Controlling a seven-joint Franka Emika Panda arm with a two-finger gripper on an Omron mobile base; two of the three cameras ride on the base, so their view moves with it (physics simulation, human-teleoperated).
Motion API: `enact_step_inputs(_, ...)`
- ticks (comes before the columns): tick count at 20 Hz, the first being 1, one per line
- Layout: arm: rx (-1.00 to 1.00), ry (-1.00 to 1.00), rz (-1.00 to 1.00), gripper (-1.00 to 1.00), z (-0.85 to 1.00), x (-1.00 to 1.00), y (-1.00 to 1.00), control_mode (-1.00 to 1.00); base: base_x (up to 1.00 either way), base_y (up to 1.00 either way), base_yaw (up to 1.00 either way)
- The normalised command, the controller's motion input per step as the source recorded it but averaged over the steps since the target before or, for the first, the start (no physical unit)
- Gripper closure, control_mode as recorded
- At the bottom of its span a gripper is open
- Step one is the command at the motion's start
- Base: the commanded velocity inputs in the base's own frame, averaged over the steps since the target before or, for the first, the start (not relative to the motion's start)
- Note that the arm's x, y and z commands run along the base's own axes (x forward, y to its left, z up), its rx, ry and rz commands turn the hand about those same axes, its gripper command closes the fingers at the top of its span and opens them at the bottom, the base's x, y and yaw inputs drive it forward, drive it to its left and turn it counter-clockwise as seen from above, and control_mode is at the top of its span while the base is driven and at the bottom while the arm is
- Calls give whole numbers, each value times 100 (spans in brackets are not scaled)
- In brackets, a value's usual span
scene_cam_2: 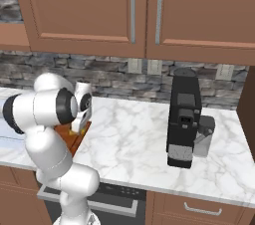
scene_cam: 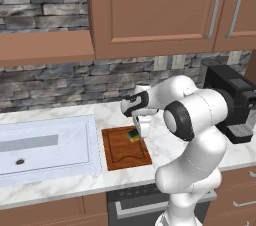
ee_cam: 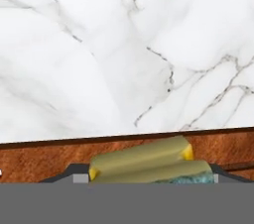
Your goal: Pick up the sponge from the counter and clean the cutting board by briefly scrubbing or pressing down on the cutting board. Once finished, release the sponge.
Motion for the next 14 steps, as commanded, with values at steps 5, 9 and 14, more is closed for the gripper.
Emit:
enact_step_inputs(5,0,-7,-7,100,-9,54,15,-100,0,0,0)
enact_step_inputs(9,0,-7,-7,100,-13,36,24,-100,0,0,0)
enact_step_inputs(14,0,-3,-2,100,-39,2,39,-100,0,0,0)
